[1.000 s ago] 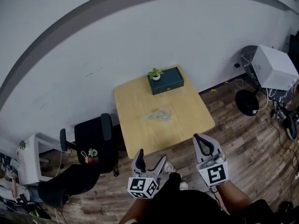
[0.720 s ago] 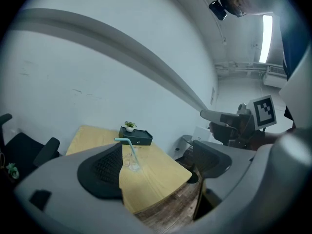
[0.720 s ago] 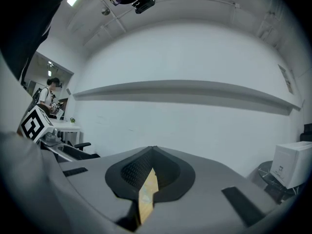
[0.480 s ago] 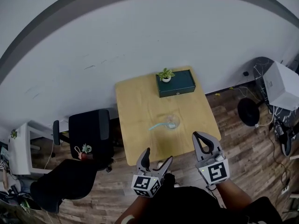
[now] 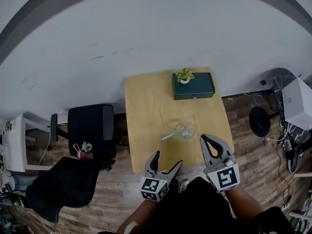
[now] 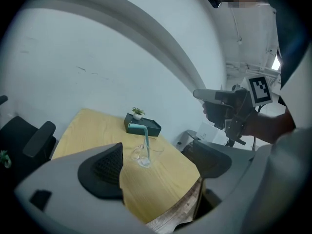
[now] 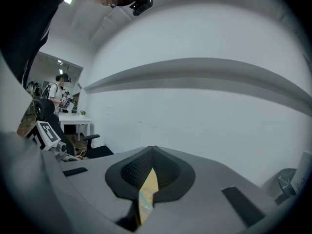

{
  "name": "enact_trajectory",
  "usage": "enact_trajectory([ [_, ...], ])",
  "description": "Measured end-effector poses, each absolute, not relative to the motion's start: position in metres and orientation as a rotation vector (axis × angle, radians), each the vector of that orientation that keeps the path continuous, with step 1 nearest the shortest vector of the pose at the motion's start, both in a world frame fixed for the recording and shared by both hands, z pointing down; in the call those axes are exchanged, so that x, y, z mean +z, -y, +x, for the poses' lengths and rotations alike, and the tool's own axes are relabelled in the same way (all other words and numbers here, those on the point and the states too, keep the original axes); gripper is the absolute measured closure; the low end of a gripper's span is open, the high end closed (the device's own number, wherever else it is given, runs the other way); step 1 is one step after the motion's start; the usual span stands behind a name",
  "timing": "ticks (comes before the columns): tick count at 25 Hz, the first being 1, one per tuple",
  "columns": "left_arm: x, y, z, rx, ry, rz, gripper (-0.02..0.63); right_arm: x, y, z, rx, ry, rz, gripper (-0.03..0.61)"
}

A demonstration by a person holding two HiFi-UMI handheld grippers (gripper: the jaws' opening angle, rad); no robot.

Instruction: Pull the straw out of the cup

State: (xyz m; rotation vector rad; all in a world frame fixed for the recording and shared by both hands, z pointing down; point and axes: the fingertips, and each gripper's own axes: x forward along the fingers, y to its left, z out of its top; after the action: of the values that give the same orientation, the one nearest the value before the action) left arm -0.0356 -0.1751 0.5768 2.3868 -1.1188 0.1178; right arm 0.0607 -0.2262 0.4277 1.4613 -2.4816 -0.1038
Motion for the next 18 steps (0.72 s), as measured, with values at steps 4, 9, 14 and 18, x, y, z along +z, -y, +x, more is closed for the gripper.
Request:
enact_trajectory([
  [4, 0.579, 0.183, -0.026, 0.119, 1.069, 2.391, 0.153, 0.437, 0.238, 0.059, -0.059, 2.485, 1.447, 0.56],
  [9, 0.585, 0.194, -0.011, 0.151, 1.075, 2.392, 0.155, 0.444, 0.254, 0.068, -0.024, 2.517, 1.429, 0.56],
  [14, 0.587, 0.207, 0.014, 0.186, 1.064, 2.408, 0.156, 0.45, 0.272, 0.077, -0.001, 2.559, 1.392, 0.56],
  [18, 0.596, 0.217, 0.025, 0.188, 1.088, 2.37, 0.158, 0.46, 0.277, 0.085, 0.061, 2.55, 1.385, 0.56],
])
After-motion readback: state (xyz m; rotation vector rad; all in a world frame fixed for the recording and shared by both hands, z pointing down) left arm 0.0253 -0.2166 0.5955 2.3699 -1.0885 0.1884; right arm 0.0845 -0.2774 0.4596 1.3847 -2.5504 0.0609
